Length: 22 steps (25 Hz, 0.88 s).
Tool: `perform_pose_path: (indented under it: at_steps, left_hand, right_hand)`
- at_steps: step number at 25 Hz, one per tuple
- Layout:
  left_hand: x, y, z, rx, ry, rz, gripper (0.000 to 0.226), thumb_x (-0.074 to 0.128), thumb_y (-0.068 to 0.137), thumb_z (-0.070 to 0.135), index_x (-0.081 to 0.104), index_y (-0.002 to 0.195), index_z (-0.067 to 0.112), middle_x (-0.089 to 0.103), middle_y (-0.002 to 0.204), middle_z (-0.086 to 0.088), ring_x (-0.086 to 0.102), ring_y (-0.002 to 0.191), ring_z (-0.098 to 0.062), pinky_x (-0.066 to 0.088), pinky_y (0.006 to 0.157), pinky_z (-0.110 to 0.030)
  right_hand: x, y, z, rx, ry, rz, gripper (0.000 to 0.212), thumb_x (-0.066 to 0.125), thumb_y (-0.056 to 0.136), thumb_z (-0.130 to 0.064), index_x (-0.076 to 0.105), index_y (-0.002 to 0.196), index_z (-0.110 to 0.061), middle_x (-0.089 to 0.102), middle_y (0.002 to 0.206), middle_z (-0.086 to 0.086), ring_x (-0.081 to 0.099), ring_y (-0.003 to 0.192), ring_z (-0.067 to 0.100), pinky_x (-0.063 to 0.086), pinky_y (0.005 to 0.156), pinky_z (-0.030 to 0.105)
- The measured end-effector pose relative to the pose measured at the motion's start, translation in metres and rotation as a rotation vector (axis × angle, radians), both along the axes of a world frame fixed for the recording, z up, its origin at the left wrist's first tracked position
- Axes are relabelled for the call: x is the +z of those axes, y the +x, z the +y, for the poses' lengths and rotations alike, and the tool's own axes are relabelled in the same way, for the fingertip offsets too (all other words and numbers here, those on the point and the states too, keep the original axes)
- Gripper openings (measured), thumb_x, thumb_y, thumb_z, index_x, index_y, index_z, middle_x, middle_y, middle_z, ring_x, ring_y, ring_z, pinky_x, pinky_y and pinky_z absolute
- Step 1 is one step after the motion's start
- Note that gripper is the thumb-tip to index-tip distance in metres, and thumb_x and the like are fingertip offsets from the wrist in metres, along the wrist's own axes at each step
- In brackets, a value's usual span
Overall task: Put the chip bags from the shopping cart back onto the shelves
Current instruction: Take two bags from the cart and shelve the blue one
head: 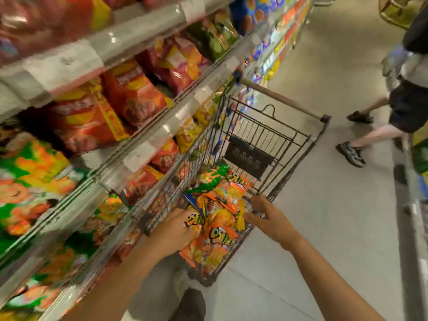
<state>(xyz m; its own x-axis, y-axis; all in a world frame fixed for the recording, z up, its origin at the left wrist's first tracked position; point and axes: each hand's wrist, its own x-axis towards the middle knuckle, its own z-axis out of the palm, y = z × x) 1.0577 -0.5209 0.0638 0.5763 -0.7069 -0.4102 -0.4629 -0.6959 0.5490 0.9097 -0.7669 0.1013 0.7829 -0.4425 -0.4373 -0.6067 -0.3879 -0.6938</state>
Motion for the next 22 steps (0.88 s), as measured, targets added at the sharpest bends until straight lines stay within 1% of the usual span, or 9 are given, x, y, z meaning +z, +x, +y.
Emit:
perform_pose_path:
  at_steps: [2,5,8,11,13,17,18,20,22]
  left_hand:
    - [-0.023,0.023,-0.02,0.0,0.064,0.057,0.056,0.053,0.102,0.038,0.037,0.152,0.019,0.046,0.139,-0.008,0.047,0.128,-0.025,0.041,0.101,-0.034]
    - [-0.057,0.048,-0.042,0.039,0.147,0.157,0.06,0.058,0.1,0.039,0.041,0.151,0.013,0.043,0.148,-0.016,0.042,0.136,-0.03,0.038,0.105,-0.034]
    - [-0.087,0.064,-0.051,0.064,0.245,0.209,0.06,0.062,0.097,0.036,0.043,0.149,0.011,0.047,0.148,-0.016,0.041,0.138,-0.028,0.032,0.105,-0.029]
    - [-0.122,0.076,-0.055,0.157,0.264,0.324,0.05,0.066,0.095,0.029,0.052,0.14,0.009,0.063,0.128,-0.008,0.06,0.12,-0.024,0.044,0.091,-0.021]
    - [-0.147,0.08,-0.061,0.225,0.275,0.365,0.055,0.071,0.092,0.026,0.052,0.141,0.011,0.069,0.104,0.004,0.067,0.106,-0.024,0.045,0.078,-0.007]
    - [-0.185,0.095,-0.098,0.241,0.412,0.427,0.078,0.066,0.076,0.048,0.05,0.146,0.014,0.059,0.135,-0.014,0.057,0.123,-0.029,0.042,0.092,-0.023]
    - [-0.19,0.1,-0.111,0.258,0.43,0.421,0.08,0.067,0.079,0.05,0.048,0.148,0.014,0.054,0.141,-0.015,0.053,0.128,-0.03,0.04,0.098,-0.026]
    - [-0.202,0.118,-0.141,0.317,0.416,0.319,0.077,0.068,0.09,0.047,0.038,0.154,0.016,0.039,0.155,-0.013,0.038,0.141,-0.03,0.035,0.109,-0.035]
    - [-0.216,0.145,-0.174,0.369,0.366,0.173,0.073,0.06,0.096,0.047,0.032,0.156,0.018,0.028,0.162,-0.011,0.027,0.147,-0.03,0.03,0.116,-0.041]
  right_hand:
    - [-0.019,0.023,-0.019,-0.08,0.095,0.089,0.063,0.073,0.093,-0.03,0.044,0.148,-0.017,0.06,0.135,0.006,0.058,0.121,0.023,0.046,0.094,0.028]
    - [-0.057,0.062,-0.047,-0.17,0.197,0.171,0.065,0.073,0.093,-0.029,0.042,0.148,-0.016,0.063,0.131,0.016,0.062,0.117,0.029,0.052,0.095,0.037]
    - [-0.102,0.099,-0.072,-0.228,0.282,0.254,0.064,0.073,0.093,-0.027,0.041,0.148,-0.017,0.061,0.135,0.016,0.064,0.099,0.022,0.052,0.07,0.021]
    - [-0.162,0.135,-0.095,-0.37,0.443,0.329,0.061,0.076,0.091,-0.024,0.041,0.142,-0.017,0.058,0.137,0.017,0.055,0.081,0.016,0.043,0.06,0.026]
    - [-0.207,0.156,-0.11,-0.489,0.469,0.386,0.068,0.076,0.091,-0.028,0.041,0.146,-0.011,0.056,0.126,0.011,0.053,0.09,0.023,0.043,0.067,0.03]
    - [-0.272,0.185,-0.134,-0.608,0.564,0.449,0.021,0.071,0.094,-0.024,0.062,0.112,-0.018,0.06,0.124,0.016,0.062,0.089,0.021,0.05,0.075,0.03]
    - [-0.282,0.191,-0.138,-0.651,0.559,0.462,0.027,0.071,0.094,-0.027,0.06,0.116,-0.015,0.058,0.132,0.02,0.065,0.097,0.024,0.054,0.08,0.035]
    - [-0.301,0.199,-0.146,-0.719,0.492,0.544,0.076,0.075,0.09,-0.037,0.038,0.146,-0.002,0.047,0.148,0.024,0.054,0.129,0.037,0.047,0.104,0.049]
    - [-0.315,0.206,-0.149,-0.796,0.501,0.541,0.09,0.077,0.087,-0.041,0.029,0.153,-0.002,0.046,0.15,0.023,0.05,0.135,0.039,0.046,0.108,0.051]
